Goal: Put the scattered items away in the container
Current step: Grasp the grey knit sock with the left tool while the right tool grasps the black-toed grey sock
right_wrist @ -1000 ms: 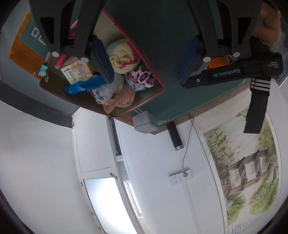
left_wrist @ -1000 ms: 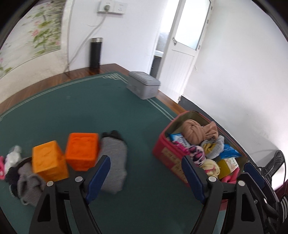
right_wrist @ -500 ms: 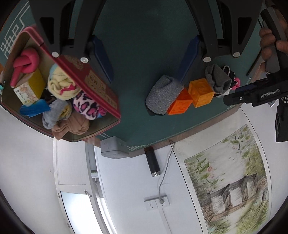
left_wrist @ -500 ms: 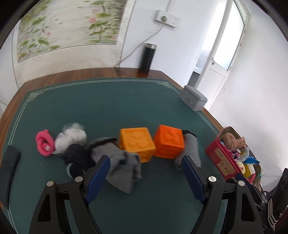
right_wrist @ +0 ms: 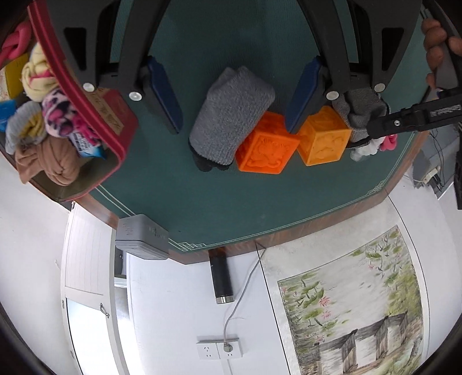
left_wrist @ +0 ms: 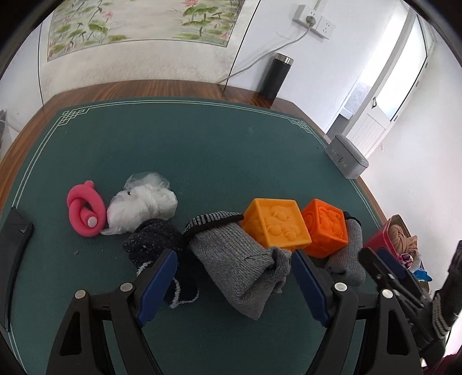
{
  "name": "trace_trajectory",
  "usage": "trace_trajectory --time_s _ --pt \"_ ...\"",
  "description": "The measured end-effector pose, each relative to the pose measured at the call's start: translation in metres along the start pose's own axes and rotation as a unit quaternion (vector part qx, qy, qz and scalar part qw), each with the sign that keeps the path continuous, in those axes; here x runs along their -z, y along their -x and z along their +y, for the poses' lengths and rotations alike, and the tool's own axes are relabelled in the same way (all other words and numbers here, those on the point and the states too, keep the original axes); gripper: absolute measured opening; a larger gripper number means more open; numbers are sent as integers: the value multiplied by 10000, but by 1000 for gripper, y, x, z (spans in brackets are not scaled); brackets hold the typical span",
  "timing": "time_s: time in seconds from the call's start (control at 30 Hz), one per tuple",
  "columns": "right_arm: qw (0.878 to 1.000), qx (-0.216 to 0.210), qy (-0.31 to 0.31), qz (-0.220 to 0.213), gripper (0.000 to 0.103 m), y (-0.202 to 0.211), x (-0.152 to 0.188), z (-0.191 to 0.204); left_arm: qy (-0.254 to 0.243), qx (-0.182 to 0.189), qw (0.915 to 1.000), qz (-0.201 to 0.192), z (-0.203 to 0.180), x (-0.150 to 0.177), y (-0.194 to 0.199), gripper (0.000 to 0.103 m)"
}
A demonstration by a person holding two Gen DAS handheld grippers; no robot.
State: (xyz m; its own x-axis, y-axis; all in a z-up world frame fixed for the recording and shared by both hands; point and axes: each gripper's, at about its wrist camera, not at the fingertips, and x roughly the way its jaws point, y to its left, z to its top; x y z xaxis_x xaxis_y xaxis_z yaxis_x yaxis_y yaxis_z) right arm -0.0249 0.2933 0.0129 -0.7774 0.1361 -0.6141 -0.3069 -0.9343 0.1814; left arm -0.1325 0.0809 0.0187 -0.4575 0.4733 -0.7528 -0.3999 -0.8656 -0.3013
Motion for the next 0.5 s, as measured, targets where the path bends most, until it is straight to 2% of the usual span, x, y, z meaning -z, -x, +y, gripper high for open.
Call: trace_trajectory --time_s 0.13,0.23,0.5 --pt "9998 79 -71 182 77 -17 4 -4 -126 58 9998 108 -4 4 -12 83" --pt "9995 48 -114 275 76 -23 4 -9 -189 -50 9996 217 -5 10 -26 83" --pt "9986 -124 -38 519 76 -40 6 -10 -283 -159 9995 58 -9 18 -39 83"
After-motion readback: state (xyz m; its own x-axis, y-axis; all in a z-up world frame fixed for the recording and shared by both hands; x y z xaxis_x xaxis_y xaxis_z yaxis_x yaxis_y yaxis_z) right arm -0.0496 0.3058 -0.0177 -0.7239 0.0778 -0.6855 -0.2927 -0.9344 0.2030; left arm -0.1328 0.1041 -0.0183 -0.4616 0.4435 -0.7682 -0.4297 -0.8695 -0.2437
